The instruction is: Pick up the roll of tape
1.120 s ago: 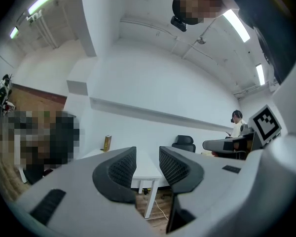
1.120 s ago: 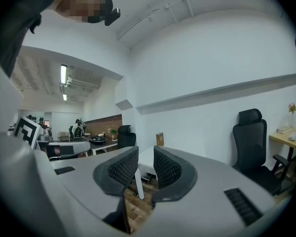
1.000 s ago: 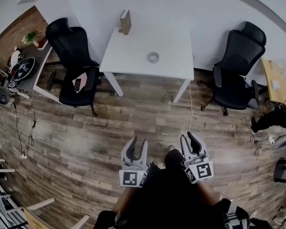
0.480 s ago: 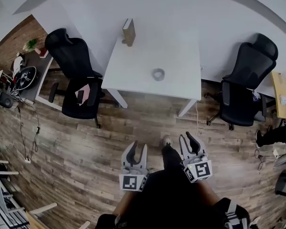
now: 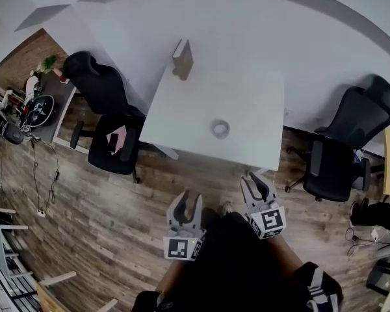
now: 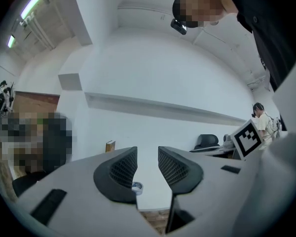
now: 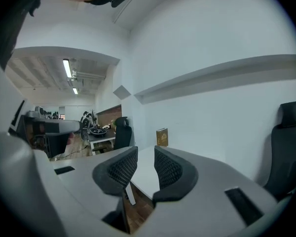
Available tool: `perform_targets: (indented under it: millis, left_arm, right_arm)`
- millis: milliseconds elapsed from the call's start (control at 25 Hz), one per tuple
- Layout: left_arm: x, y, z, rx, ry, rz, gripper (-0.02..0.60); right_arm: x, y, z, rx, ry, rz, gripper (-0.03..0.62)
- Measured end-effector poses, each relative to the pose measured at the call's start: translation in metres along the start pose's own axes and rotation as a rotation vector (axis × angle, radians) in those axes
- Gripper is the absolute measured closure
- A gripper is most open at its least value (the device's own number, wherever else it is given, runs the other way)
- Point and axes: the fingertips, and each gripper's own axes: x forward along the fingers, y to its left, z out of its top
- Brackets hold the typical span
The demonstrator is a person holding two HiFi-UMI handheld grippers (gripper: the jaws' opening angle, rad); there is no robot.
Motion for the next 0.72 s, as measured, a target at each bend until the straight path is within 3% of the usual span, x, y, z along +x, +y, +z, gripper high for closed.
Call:
perform_targets:
  millis: [240,480,720]
  left_arm:
    - [0.059,0.022,0.0,-0.006,0.02,-0.012,0.448]
    - [0.128,0.066,-0.002,-0.001,0.013,-0.071,0.446]
    - [0.204,0.108,0.004,-0.077,0.032,-0.121,0.446]
  right_arm:
    - [0.073,-0.024,-0.03,-0.016,0.141,0.059,0.417]
    - [0.157,-0.04,-0.055,-0.049,0.27,0.075,0.374]
    - [0.231,-0.062,-0.113,-0.014,0.461,0.066,0.354]
